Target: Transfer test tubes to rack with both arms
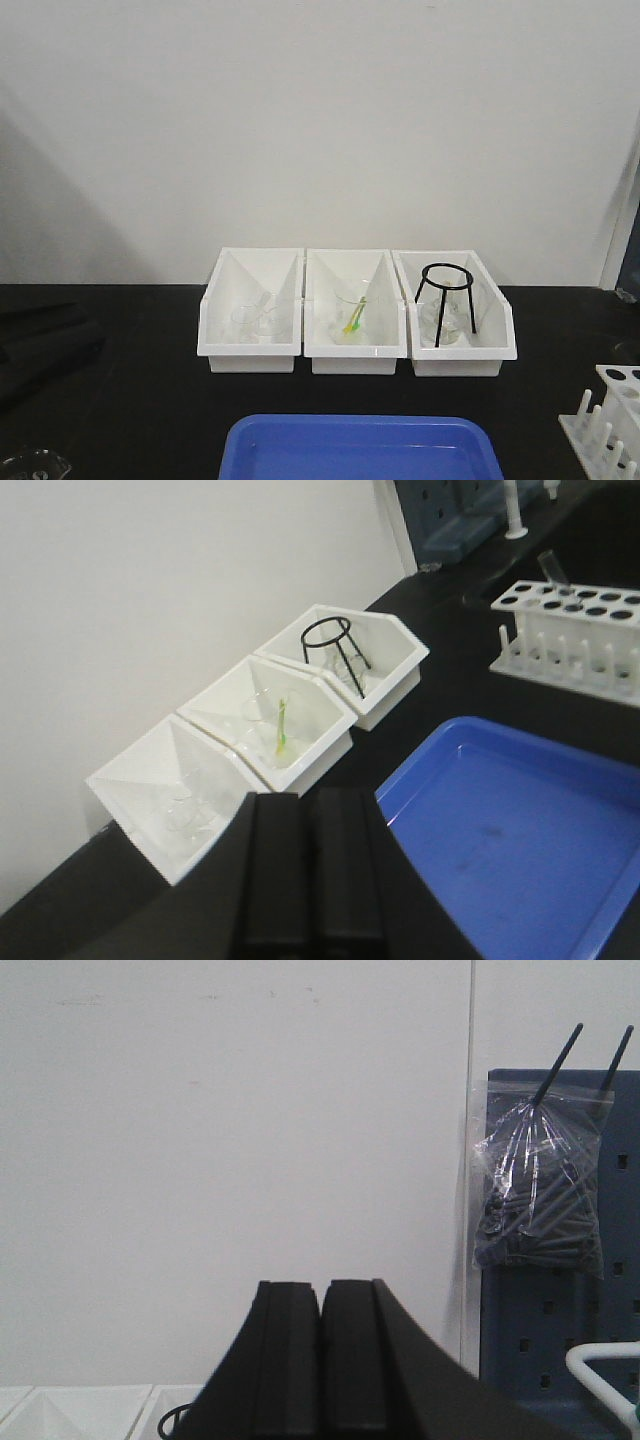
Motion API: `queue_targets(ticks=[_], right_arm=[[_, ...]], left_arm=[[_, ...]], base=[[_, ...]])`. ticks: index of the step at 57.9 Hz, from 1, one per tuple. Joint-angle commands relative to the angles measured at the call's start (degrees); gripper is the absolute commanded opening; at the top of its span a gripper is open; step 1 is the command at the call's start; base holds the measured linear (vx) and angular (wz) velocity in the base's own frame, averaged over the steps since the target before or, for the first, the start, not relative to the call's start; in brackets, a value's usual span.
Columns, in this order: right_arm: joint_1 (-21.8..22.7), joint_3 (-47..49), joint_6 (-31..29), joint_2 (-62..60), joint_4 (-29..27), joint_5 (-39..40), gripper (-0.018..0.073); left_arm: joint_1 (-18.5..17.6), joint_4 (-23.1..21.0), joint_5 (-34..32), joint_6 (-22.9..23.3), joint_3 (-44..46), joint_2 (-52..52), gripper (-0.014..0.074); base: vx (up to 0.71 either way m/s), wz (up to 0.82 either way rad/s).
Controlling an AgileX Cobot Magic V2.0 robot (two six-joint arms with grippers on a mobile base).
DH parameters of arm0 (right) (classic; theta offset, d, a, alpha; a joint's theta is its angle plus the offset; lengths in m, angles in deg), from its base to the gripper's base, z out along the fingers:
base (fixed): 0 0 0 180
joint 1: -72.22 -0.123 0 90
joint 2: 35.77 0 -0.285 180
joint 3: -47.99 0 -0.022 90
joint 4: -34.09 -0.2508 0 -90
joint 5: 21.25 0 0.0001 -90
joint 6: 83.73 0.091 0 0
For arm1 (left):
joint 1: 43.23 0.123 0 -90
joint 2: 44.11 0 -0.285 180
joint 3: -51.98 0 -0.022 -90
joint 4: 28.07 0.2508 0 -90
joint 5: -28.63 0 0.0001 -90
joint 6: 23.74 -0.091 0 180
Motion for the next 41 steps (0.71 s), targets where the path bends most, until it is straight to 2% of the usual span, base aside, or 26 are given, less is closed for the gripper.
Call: queue_targets(ticks=[1, 6, 13, 24, 33, 41], right_arm=[[0.4, 1.7, 0.0, -0.2, -1.2, 3.0, -0.0007], [0.4, 1.7, 0.0, -0.2, -1.2, 3.0, -0.0007], [0.4, 1.7, 0.0, -0.2, -1.2, 3.0, -0.0007], [0.4, 1.7, 0.0, -0.2, -1.2, 3.0, -0.0007], [0.4, 1.7, 0.0, -0.2, -1.2, 3.0, -0.0007], [0.4, 1.7, 0.0, -0.2, -1.2, 3.0, -0.0007]], left_arm=[[2.3, 2.7, -6.0, -1.5, -1.8, -0.7, -0.0020], [7.6, 0.6, -10.8, 0.2, -7.2, -2.3, -0.0020], [17.2, -6.5, -19.9, 0.4, -17.7, -7.0, -0.0020], [29.3, -12.8, -33.6, -0.3, -38.5, -19.3, -0.0020], [35.0, -14.4, -36.4, -0.2, -51.7, -30.6, -0.0020], [36.1, -15.5, -36.4, -0.3, -58.8, -39.4, -0.0020]], base=[[0.00, 0.00], [0.00, 0.00], [0.00, 0.00], [0.00, 0.00], [0.00, 0.00], [0.00, 0.00]])
